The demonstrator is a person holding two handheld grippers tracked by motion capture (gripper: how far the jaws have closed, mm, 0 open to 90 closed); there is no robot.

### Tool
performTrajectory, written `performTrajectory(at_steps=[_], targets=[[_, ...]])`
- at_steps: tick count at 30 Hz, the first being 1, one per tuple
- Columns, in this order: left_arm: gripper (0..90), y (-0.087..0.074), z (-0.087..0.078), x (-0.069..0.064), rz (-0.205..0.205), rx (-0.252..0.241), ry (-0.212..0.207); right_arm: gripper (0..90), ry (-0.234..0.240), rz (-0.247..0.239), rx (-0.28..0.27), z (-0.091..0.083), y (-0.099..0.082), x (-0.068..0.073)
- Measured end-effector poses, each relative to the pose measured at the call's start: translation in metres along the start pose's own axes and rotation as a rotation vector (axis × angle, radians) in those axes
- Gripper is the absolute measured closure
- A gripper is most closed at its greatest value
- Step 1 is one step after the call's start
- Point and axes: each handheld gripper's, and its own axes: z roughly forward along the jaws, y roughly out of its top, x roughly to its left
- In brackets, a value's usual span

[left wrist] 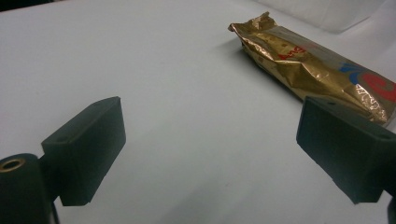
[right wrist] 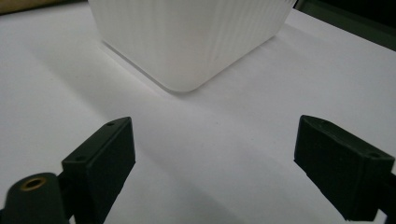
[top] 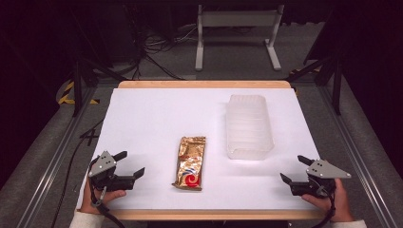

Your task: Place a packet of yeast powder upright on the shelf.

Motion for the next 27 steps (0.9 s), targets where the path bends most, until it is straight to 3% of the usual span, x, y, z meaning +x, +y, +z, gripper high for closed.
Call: performTrajectory(at_steps=[3, 6, 7, 14, 18, 22, 27], targets=[[9.4, 0.001, 0.002, -0.001, 0.008, 0.021, -0.001, 13.2, 0.004, 0.006, -0.006, -0.001, 0.000, -0.001], [12.0, 0.003, 0.004, -0.001, 0.002, 0.007, -0.015, 13.9, 0.014, 0.003, -0.004, -0.001, 0.001, -0.001], [12.0, 0.003, 0.006, 0.000, -0.016, 0.007, -0.023, 13.9, 0.017, 0.005, -0.004, -0.002, 0.001, -0.001], [13.8, 0.008, 0.016, 0.001, 0.000, 0.053, -0.037, 13.8, 0.013, 0.014, 0.001, -0.004, -0.001, 0.000], [13.9, 0.014, 0.021, 0.003, -0.029, 0.054, -0.072, 13.8, 0.013, 0.010, 0.008, -0.005, -0.002, 0.002], [13.8, 0.023, 0.033, 0.005, -0.046, 0.090, -0.100, 13.7, 0.010, 0.012, 0.006, -0.006, -0.002, 0.002], [15.5, 0.035, 0.056, 0.008, -0.099, 0.150, -0.145, 13.7, 0.018, 0.004, 0.026, -0.004, -0.003, 0.003]])
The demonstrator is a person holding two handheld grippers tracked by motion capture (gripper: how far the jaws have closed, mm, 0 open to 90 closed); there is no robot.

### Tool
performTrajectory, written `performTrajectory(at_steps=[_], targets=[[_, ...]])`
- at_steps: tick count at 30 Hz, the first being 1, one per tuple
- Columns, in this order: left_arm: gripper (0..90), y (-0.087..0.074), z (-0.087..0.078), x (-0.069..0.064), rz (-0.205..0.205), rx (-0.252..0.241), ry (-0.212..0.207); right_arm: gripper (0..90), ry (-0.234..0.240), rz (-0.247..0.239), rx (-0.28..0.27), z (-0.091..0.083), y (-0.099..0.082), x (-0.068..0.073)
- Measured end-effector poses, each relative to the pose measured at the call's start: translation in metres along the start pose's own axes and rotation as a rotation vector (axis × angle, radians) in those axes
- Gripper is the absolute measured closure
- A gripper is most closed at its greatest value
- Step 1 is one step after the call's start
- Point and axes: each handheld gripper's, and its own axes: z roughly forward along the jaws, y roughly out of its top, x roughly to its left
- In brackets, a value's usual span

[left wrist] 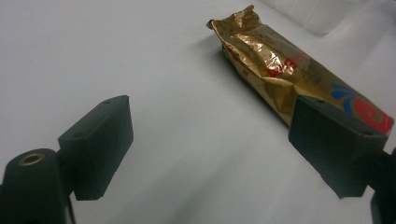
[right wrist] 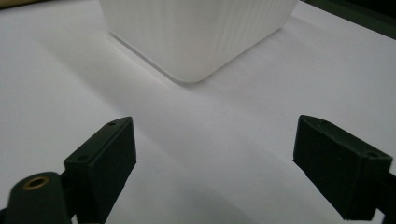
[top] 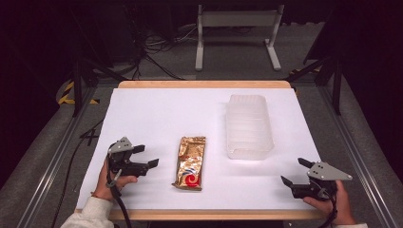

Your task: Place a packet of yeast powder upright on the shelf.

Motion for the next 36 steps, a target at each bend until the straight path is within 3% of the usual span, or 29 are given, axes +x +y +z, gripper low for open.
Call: performTrajectory(at_steps=[3, 8, 11, 13, 19, 20, 28, 31, 36], targets=[[18.2, 0.007, 0.011, 0.000, 0.003, 0.060, 0.019, 13.6, 0.004, 0.000, 0.003, 0.001, 0.000, 0.000], [18.8, 0.025, 0.026, 0.000, -0.035, 0.037, -0.010, 13.4, 0.002, -0.002, 0.005, 0.001, 0.001, 0.002], [19.8, 0.036, 0.041, -0.002, -0.043, 0.048, -0.034, 13.0, 0.000, -0.003, 0.006, 0.002, 0.001, 0.001], [20.2, 0.044, 0.052, -0.003, -0.069, 0.049, -0.064, 13.0, 0.001, 0.000, 0.007, 0.002, 0.000, 0.001], [19.4, 0.062, 0.081, -0.008, -0.065, 0.081, -0.097, 13.0, 0.003, -0.004, 0.007, 0.001, 0.000, 0.001], [19.3, 0.065, 0.088, -0.009, -0.050, 0.103, -0.089, 13.0, 0.003, -0.004, 0.008, 0.001, 0.000, 0.001], [15.8, 0.069, 0.109, -0.007, -0.081, 0.145, -0.114, 12.9, 0.014, -0.006, 0.021, 0.002, -0.001, 0.001], [16.1, 0.068, 0.117, -0.011, -0.067, 0.195, -0.115, 12.9, 0.018, -0.005, 0.026, 0.003, -0.002, 0.001], [17.4, 0.069, 0.120, -0.012, -0.059, 0.197, -0.127, 12.8, 0.021, -0.009, 0.031, 0.003, -0.002, 0.000]])
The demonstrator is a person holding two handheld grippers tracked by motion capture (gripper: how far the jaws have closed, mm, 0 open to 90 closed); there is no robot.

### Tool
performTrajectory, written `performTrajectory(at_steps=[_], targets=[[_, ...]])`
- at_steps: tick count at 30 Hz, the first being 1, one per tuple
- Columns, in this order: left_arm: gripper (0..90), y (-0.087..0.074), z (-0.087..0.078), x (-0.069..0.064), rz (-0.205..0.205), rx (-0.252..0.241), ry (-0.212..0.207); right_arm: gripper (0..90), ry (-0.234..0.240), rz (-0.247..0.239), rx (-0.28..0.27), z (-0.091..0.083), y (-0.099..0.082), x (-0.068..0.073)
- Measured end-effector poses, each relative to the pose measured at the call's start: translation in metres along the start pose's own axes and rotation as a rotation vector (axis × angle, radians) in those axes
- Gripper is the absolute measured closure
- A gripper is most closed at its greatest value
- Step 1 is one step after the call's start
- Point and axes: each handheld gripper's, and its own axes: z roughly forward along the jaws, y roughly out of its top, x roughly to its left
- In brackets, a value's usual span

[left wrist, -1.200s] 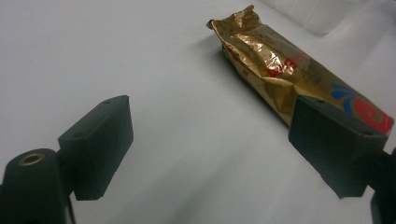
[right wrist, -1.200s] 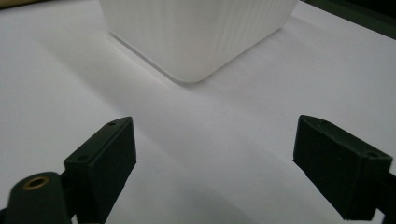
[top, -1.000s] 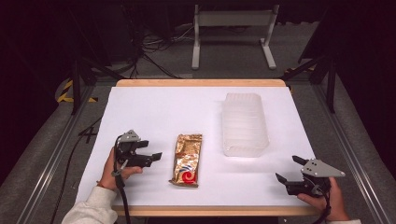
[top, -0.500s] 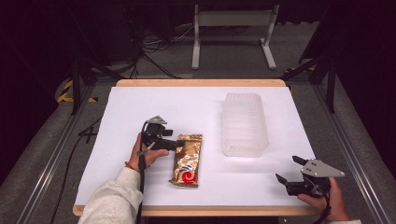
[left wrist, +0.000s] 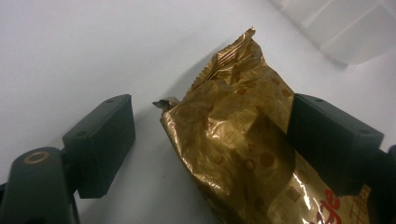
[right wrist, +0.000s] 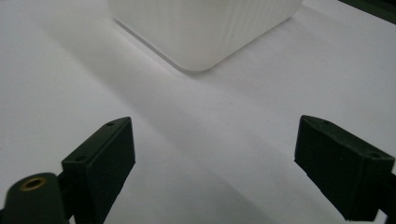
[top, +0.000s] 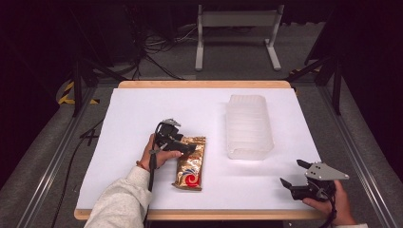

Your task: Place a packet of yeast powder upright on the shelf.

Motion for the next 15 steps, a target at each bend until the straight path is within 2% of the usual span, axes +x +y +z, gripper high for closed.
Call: performTrajectory(at_steps=[1, 3, 5, 6, 8, 11, 13, 14, 15], targets=[[18.1, 0.0004, 0.0000, -0.0008, 0.007, 0.005, -0.005, 12.9, 0.001, -0.001, 0.003, 0.0001, -0.0001, -0.0001], [30.5, 0.0010, 0.0004, -0.0018, 0.015, 0.012, -0.055, 12.8, 0.001, -0.001, 0.006, 0.0001, -0.0003, 0.0002], [38.1, 0.0025, 0.0012, -0.0054, 0.031, 0.016, -0.046, 12.8, 0.004, -0.004, 0.007, 0.0001, -0.0003, 0.0005], [42.7, 0.0033, 0.0011, -0.0063, 0.035, 0.013, -0.056, 12.8, 0.005, -0.004, 0.008, 0.0002, -0.0003, 0.0006], [51.5, 0.0049, 0.0003, -0.0055, 0.032, 0.019, -0.050, 12.9, 0.006, -0.006, 0.008, 0.0007, -0.0005, 0.0005], [66.2, 0.0050, -0.0007, 0.0000, 0.010, -0.001, -0.055, 12.8, 0.007, -0.001, 0.013, 0.0011, -0.0009, 0.0000], [69.8, 0.0057, -0.0003, 0.0000, 0.021, -0.003, -0.047, 12.8, 0.008, -0.001, 0.016, 0.0015, -0.0011, -0.0002], [74.0, 0.0061, -0.0011, -0.0004, 0.020, -0.026, -0.041, 12.8, 0.007, -0.002, 0.017, 0.0020, -0.0013, -0.0001], [80.5, 0.0061, -0.0011, -0.0004, 0.020, -0.026, -0.041, 12.9, 0.008, -0.003, 0.021, 0.0022, -0.0013, 0.0002]])
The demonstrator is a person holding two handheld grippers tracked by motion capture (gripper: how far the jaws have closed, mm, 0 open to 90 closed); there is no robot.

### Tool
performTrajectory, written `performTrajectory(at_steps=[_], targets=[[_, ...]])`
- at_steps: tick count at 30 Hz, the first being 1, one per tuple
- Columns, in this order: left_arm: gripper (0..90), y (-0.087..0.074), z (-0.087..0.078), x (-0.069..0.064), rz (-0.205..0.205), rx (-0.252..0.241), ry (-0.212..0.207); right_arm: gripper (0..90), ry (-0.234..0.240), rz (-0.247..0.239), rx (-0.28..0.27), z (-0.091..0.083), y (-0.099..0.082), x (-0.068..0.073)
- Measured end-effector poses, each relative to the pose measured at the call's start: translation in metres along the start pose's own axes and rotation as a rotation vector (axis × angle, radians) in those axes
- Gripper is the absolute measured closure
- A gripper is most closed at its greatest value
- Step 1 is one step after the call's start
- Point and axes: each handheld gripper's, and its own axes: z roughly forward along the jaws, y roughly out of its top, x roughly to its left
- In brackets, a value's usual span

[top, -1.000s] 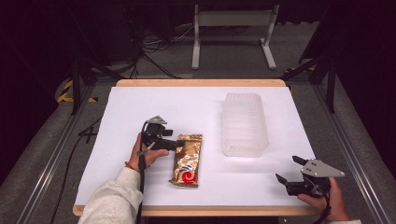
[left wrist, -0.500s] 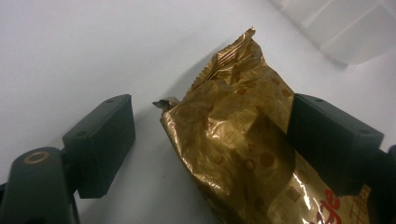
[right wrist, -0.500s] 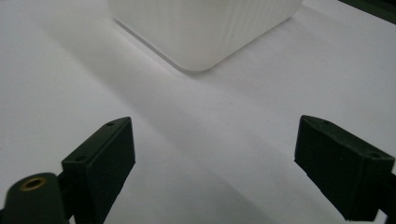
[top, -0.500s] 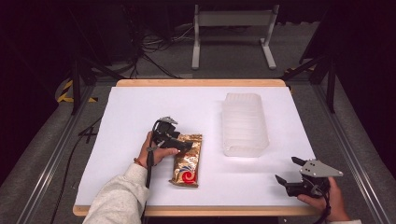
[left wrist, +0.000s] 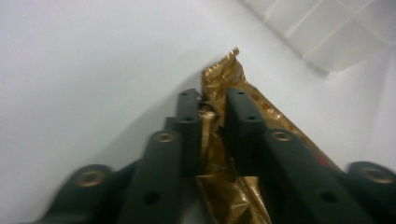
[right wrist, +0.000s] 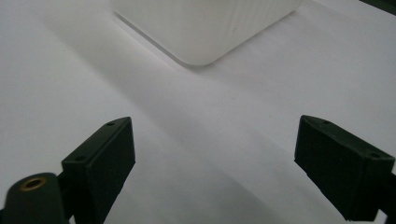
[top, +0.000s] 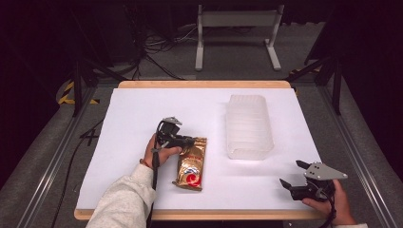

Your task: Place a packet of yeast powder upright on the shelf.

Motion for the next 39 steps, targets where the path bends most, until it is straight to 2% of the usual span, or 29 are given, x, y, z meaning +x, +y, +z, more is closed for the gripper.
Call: performTrajectory(at_steps=[3, 5, 7, 12, 13, 15, 18, 22, 24, 33, 36, 39], targets=[[84.6, 0.000, 0.000, 0.000, 0.005, -0.024, 0.007, 12.9, 0.000, -0.001, 0.001, 0.000, 0.000, 0.000], [85.8, 0.002, -0.003, -0.005, 0.032, -0.047, 0.027, 12.9, -0.002, -0.005, -0.001, 0.000, 0.000, 0.000], [86.5, 0.004, -0.009, -0.011, 0.060, -0.091, 0.040, 12.8, -0.005, -0.004, -0.003, -0.002, 0.000, -0.001], [86.9, 0.006, -0.033, -0.024, 0.090, -0.206, 0.054, 12.9, -0.010, 0.001, -0.019, -0.004, 0.000, -0.001], [87.0, 0.006, -0.033, -0.024, 0.090, -0.206, 0.054, 12.9, -0.010, 0.001, -0.019, -0.004, 0.000, -0.001], [87.0, 0.007, -0.045, -0.032, 0.100, -0.247, 0.048, 12.8, -0.009, -0.001, -0.020, -0.004, 0.001, -0.001], [87.3, 0.009, -0.057, -0.044, 0.130, -0.279, 0.036, 12.9, -0.008, -0.004, -0.018, -0.004, 0.001, 0.000], [87.4, 0.009, -0.072, -0.059, 0.176, -0.301, 0.019, 12.8, -0.009, -0.006, -0.018, -0.003, 0.001, 0.001], [87.4, 0.008, -0.078, -0.064, 0.187, -0.310, 0.004, 12.9, -0.008, -0.004, -0.017, -0.004, 0.001, 0.001], [87.6, 0.001, -0.100, -0.086, 0.257, -0.347, -0.015, 12.9, -0.010, -0.011, -0.042, -0.007, 0.002, 0.002], [87.6, 0.002, -0.104, -0.093, 0.275, -0.366, -0.022, 12.9, -0.010, -0.006, -0.040, -0.007, 0.002, 0.001], [87.6, 0.003, -0.105, -0.095, 0.292, -0.366, -0.024, 12.9, -0.011, -0.009, -0.040, -0.007, 0.002, 0.001]])
